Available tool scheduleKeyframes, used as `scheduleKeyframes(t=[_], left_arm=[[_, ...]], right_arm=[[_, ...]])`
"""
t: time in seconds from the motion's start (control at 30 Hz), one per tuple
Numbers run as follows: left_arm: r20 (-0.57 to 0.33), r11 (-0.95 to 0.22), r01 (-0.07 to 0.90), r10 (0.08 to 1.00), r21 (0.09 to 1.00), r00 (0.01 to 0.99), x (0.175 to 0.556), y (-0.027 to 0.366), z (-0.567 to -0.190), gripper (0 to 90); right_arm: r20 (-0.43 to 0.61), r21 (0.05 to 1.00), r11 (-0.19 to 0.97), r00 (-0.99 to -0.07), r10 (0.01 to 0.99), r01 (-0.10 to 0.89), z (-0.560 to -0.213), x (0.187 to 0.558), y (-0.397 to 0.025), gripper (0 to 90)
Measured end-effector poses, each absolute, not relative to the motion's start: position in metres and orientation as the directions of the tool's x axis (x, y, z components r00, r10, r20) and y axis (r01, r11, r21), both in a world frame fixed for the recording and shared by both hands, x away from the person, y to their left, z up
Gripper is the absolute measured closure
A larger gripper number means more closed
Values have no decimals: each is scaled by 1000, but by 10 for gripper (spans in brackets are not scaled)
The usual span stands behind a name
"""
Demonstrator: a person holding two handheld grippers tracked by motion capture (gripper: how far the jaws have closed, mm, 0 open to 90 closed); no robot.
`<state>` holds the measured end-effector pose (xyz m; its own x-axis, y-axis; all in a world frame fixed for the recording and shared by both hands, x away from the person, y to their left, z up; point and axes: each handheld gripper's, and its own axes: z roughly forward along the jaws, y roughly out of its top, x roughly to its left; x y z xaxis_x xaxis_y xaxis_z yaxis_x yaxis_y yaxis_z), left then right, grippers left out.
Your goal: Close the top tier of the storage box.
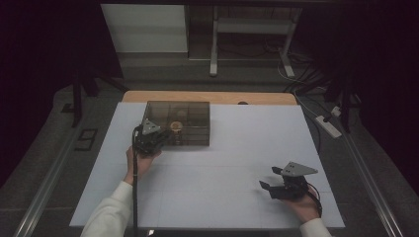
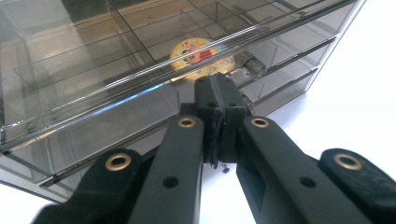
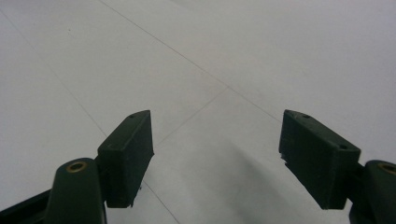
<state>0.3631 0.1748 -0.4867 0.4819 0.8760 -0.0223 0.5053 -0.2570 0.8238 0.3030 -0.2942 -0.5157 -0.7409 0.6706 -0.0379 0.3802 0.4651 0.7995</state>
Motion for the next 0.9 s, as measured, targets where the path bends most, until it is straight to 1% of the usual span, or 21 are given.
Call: scheduleKeyframes(t=[0.43,0.8,0.87,0.9], left_arm=[[-36,-267,511,861,817,507,352,176,-485,886],[-51,-281,503,834,817,549,332,177,-484,882],[-59,-287,505,825,814,563,327,177,-484,826],[-55,-293,505,823,812,566,324,177,-485,780]], right_arm=[[-37,802,462,-741,671,379,-514,303,-295,255],[-34,806,456,-740,671,377,-514,303,-297,252],[-33,807,455,-740,671,377,-513,303,-297,252],[-33,807,455,-741,670,376,-513,303,-297,252]])
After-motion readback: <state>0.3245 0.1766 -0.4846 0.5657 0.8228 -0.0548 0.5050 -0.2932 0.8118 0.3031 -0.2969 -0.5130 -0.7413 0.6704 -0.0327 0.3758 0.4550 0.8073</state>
